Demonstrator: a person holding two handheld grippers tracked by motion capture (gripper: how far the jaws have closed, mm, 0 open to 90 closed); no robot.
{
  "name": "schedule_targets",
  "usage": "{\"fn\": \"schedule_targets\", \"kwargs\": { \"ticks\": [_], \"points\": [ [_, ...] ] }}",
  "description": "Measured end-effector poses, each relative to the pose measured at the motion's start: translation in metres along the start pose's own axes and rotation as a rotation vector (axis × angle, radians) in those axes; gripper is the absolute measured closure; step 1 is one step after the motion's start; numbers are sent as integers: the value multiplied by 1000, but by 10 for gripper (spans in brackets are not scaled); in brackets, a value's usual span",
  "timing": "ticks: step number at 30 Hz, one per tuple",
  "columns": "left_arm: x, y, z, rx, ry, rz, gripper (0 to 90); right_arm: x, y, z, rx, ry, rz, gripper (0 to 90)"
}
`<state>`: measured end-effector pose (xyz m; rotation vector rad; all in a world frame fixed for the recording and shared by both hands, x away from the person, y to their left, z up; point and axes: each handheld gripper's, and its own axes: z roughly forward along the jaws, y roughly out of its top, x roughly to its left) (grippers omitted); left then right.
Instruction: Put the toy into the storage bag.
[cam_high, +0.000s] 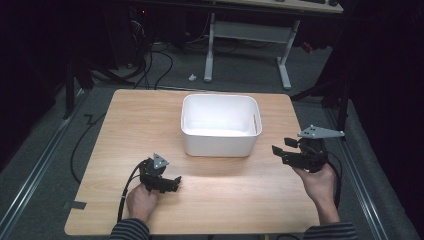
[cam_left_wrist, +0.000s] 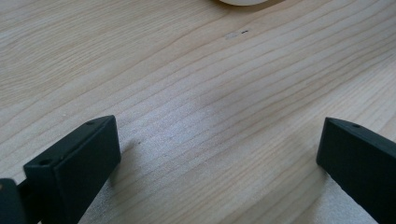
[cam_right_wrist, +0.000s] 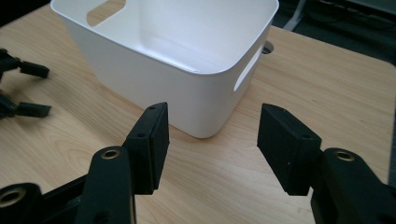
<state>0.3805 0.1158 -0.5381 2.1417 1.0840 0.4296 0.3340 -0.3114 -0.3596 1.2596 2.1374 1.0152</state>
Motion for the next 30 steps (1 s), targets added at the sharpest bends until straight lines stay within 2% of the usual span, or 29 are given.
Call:
{"fn": "schedule_targets", "kwargs": {
  "ticks": [3, 11, 25, 30],
  "points": [
    [0, 0, 0, 2, -1, 2, 0, 3, -9, 3, 7, 8, -2, 447],
    [0, 0, 0, 2, -1, 2, 0, 4, -30, 13, 28, 38, 37, 444],
    [0, 0, 0, 2, -1, 2, 0, 5, -52, 30, 48, 78, 87, 445],
    [0, 0, 0, 2, -1, 2, 0, 6, -57, 36, 58, 85, 92, 444]
  ]
}}
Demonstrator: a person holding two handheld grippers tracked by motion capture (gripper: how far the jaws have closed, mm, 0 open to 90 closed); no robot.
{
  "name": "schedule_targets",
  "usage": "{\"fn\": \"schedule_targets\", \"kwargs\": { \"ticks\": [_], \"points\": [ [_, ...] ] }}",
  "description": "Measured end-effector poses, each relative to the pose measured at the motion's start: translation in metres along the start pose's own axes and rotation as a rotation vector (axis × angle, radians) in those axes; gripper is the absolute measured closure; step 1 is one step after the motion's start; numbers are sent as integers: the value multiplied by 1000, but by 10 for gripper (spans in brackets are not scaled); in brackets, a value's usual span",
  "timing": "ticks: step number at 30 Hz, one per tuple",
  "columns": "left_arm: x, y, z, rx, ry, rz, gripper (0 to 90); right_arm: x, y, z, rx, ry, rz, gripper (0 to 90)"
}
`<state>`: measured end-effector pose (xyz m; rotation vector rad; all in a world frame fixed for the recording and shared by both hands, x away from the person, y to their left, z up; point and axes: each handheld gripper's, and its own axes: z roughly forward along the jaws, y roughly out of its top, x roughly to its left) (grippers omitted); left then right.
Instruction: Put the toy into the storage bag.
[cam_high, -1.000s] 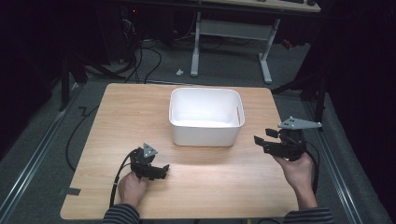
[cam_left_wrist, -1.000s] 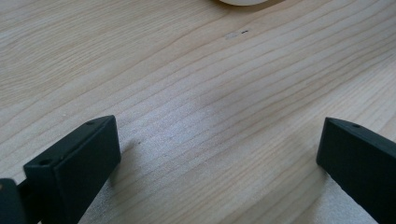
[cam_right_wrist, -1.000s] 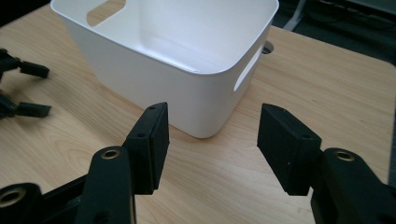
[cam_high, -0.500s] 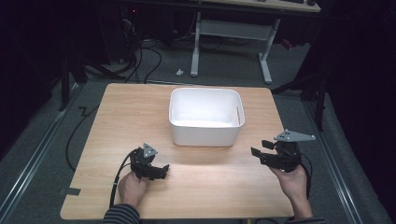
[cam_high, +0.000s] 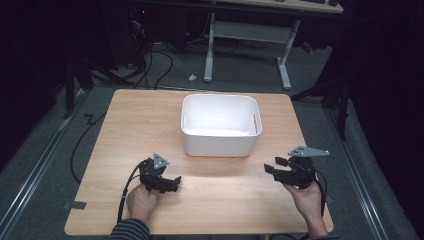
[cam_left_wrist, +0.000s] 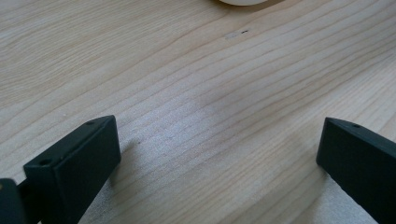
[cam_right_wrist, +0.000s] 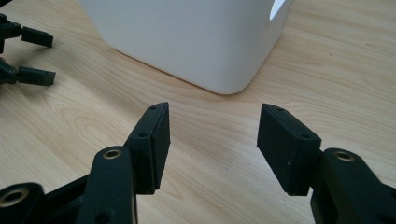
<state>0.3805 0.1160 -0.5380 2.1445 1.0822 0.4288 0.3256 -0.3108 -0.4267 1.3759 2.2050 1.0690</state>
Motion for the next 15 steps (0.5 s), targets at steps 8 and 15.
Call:
{"fn": "schedule_targets", "kwargs": {
  "ticks": [8, 15],
  "points": [
    [0, 0, 0, -1, 0, -2, 0, -1, -7, 13, 18, 9, 21, 445],
    [0, 0, 0, -1, 0, -2, 0, -4, -13, 23, 32, 8, 41, 445]
  ]
}}
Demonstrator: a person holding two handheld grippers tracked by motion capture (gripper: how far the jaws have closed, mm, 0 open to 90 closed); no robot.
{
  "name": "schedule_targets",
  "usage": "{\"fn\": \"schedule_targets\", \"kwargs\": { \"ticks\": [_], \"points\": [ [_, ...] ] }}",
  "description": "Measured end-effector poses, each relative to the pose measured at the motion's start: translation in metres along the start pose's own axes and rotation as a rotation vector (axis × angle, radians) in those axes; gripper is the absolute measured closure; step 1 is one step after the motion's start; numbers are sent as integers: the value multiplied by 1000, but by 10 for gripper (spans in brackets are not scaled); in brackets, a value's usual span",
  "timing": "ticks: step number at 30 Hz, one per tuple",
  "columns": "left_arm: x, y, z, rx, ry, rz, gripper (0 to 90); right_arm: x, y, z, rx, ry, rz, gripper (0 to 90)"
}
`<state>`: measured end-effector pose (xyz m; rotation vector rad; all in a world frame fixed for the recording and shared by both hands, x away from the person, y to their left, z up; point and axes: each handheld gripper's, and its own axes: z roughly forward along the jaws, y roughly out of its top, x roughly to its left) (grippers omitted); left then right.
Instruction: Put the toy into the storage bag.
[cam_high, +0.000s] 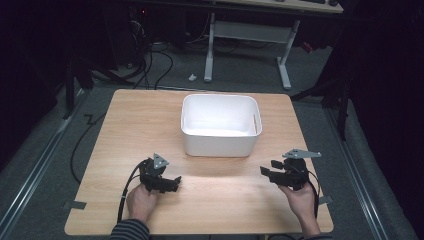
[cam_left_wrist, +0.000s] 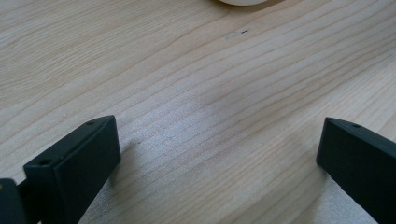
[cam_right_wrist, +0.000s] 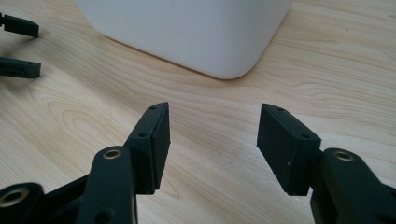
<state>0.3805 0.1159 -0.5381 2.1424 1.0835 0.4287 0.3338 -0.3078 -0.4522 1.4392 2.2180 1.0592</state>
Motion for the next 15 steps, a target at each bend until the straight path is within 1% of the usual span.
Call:
{"fn": "schedule_targets", "kwargs": {
  "ticks": [7, 11, 15],
  "points": [
    [0, 0, 0, 0, 0, 0, 0, -4, -5, 8, 9, -4, 12, 443],
    [0, 0, 0, 0, 0, 0, 0, -6, -9, 12, 12, -10, 32, 446],
    [0, 0, 0, 1, 0, 1, 0, -9, -12, 18, 19, -16, 32, 446]
  ]
}}
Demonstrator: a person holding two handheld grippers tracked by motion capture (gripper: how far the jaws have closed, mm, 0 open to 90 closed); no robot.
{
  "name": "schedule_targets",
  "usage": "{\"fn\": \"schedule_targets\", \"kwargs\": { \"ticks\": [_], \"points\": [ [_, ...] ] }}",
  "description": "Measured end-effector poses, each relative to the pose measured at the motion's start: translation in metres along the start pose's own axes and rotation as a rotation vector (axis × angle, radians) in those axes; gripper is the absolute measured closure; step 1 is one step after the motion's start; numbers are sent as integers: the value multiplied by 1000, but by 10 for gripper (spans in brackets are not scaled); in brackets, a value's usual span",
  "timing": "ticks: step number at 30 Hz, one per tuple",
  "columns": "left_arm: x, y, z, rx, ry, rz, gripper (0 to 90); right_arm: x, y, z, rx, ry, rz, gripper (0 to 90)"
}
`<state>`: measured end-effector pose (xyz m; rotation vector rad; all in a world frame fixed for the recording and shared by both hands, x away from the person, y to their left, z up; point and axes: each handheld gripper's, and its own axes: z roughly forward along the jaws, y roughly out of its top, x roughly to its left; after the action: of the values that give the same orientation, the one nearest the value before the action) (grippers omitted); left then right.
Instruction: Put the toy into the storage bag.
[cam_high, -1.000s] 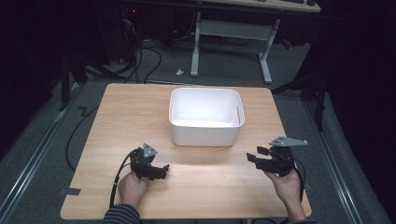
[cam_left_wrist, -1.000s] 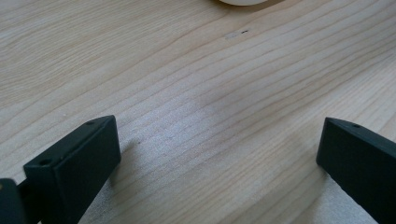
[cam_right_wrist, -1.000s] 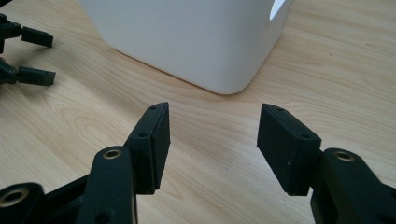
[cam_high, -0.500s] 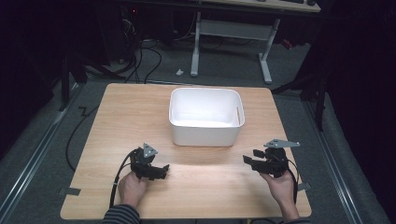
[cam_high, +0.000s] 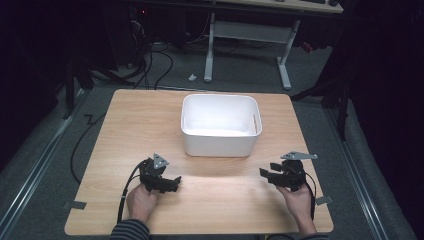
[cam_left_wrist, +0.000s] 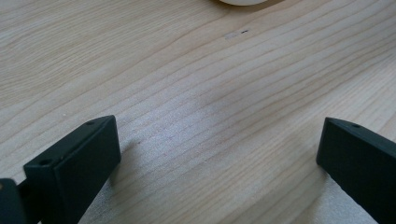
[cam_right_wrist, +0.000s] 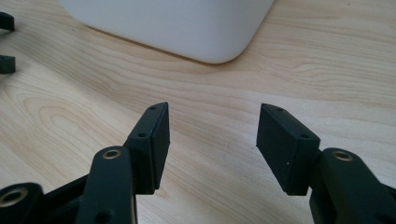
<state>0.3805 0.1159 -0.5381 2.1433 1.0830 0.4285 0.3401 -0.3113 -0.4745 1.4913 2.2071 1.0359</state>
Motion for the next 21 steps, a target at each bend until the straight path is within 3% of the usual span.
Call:
{"fn": "schedule_targets", "kwargs": {
  "ticks": [11, 17, 18, 21],
  "points": [
    [0, 0, 0, 0, 0, 0, 0, -5, -10, 16, 26, -49, 8, 441],
    [0, 0, 0, 0, 0, 0, 0, -12, -22, 26, 5, -165, 0, 436],
    [0, 0, 0, 0, 0, 0, 0, -12, -22, 26, 5, -165, 0, 436],
    [0, 0, 0, 0, 0, 0, 0, -15, -32, 37, 7, -222, -22, 379]
  ]
}}
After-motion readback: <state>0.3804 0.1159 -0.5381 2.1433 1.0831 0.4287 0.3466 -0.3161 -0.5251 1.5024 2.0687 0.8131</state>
